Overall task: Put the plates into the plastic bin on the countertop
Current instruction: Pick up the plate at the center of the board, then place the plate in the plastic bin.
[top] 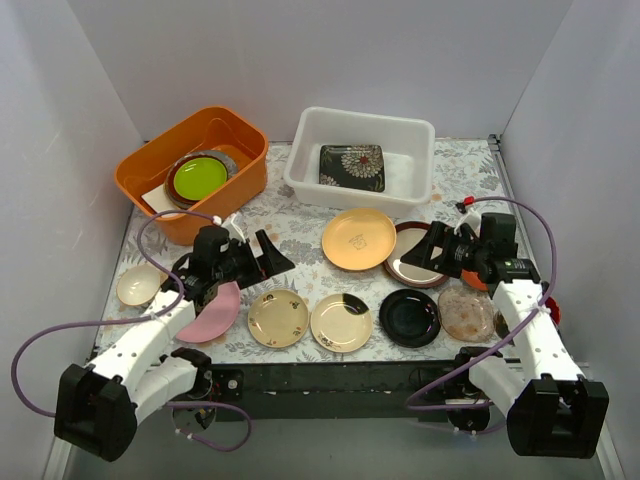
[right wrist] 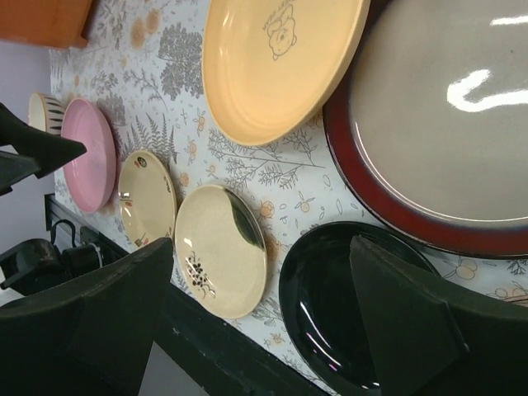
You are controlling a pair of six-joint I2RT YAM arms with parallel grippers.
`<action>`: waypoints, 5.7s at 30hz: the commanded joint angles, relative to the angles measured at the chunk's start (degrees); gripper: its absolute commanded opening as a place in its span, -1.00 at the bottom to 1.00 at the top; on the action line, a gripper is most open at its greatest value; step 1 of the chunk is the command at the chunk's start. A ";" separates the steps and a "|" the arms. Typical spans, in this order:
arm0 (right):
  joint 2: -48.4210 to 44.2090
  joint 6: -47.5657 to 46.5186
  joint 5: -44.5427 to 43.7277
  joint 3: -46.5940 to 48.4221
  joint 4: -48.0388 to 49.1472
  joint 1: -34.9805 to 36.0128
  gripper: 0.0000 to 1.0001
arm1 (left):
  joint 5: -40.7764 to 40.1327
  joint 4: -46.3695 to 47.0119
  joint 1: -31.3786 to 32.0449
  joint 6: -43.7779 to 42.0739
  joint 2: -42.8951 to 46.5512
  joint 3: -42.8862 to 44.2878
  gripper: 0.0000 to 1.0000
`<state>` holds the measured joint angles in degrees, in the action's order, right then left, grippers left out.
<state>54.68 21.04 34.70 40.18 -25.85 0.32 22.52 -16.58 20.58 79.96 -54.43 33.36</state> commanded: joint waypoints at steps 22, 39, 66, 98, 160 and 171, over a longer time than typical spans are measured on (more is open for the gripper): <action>1.57 1.38 -21.67 -1.61 4.84 1.70 0.78 | -7.14 12.45 11.32 6.61 -20.71 8.82 0.96; 15.90 -4.69 -19.69 8.60 9.93 -2.16 0.77 | -7.67 14.91 13.70 8.28 -21.50 6.97 0.96; 20.03 16.85 -19.67 -3.89 28.48 11.46 -0.78 | -8.99 14.73 14.05 10.56 -16.58 3.90 0.96; 31.46 17.37 -20.20 4.46 29.27 12.43 -0.40 | -8.90 14.91 14.58 10.56 -17.02 3.46 0.96; 44.11 4.62 -27.67 53.06 11.16 12.16 -0.97 | -9.87 12.62 14.67 10.39 -12.80 -0.23 0.96; 56.85 6.03 -27.58 64.23 11.17 12.16 -0.97 | -9.69 12.45 14.75 10.83 -12.80 0.47 0.96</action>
<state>110.10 26.15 7.44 100.88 -17.45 12.75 12.93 -3.95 35.00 90.50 -68.86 33.32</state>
